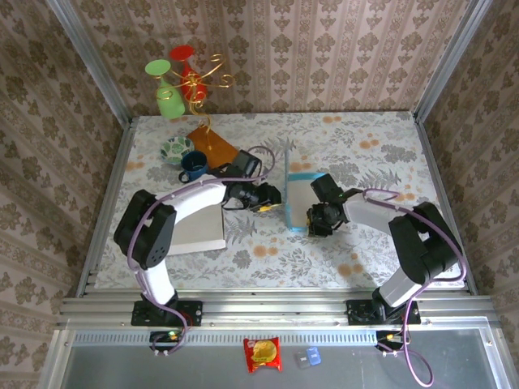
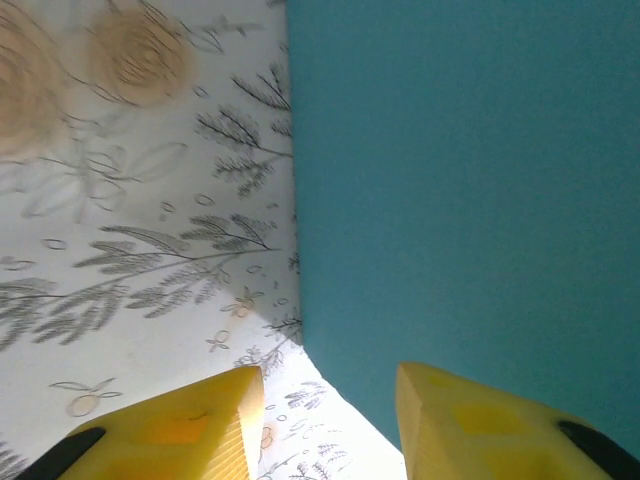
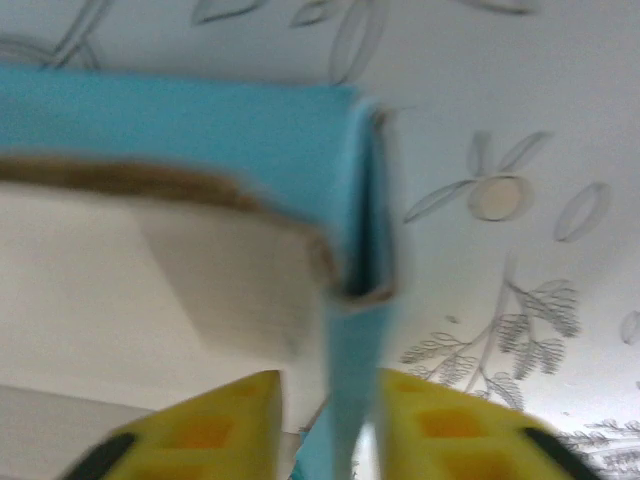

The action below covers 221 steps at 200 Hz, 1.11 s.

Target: Fold the paper box

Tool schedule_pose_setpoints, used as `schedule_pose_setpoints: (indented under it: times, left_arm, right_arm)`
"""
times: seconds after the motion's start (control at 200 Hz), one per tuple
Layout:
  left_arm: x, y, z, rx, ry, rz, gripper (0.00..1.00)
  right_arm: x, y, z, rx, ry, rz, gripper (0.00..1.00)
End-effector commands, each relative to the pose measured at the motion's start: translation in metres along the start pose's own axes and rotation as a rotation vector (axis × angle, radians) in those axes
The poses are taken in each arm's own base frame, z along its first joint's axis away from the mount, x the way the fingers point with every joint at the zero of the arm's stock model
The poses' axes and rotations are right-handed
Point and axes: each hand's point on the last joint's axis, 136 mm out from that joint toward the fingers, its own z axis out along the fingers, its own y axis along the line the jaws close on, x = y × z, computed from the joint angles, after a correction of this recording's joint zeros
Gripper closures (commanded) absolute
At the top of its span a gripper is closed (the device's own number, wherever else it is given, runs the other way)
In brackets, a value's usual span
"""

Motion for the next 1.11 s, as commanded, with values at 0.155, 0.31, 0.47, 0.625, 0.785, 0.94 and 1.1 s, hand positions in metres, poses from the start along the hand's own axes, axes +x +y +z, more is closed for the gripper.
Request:
schedule_pose_setpoints:
  times: [0.155,0.31,0.47,0.625,0.785,0.94,1.1]
  left_arm:
    - [-0.014,0.008,-0.031,-0.032,-0.055,0.051,0.59]
    - [-0.022,0.004,-0.04,-0.033,-0.082,0.066,0.58]
    - [-0.027,0.0,-0.048,-0.04,-0.098,0.079,0.58]
    - [-0.031,-0.008,-0.062,-0.046,-0.121,0.12,0.58]
    - [-0.037,-0.02,-0.088,-0.056,-0.208,0.201,0.57]
    - [-0.042,-0.039,-0.12,-0.014,-0.335,0.274,0.56]
    - [-0.041,-0.048,-0.14,-0.012,-0.375,0.316,0.56]
  right_arm:
    - [0.017,0.045,-0.044,-0.093,-0.006,-0.157,0.43]
    - [0.005,0.057,-0.087,-0.142,-0.062,-0.427,0.4]
    - [-0.023,0.081,-0.112,-0.196,-0.095,-0.771,0.4]
    - [-0.035,0.096,-0.096,-0.132,-0.005,-1.085,0.41]
    - [-0.051,0.097,-0.075,0.026,0.009,-1.246,0.42]
    - [-0.054,0.098,-0.05,0.088,0.064,-1.255,0.46]
    - [-0.06,0.097,-0.032,0.14,0.065,-1.225,0.56]
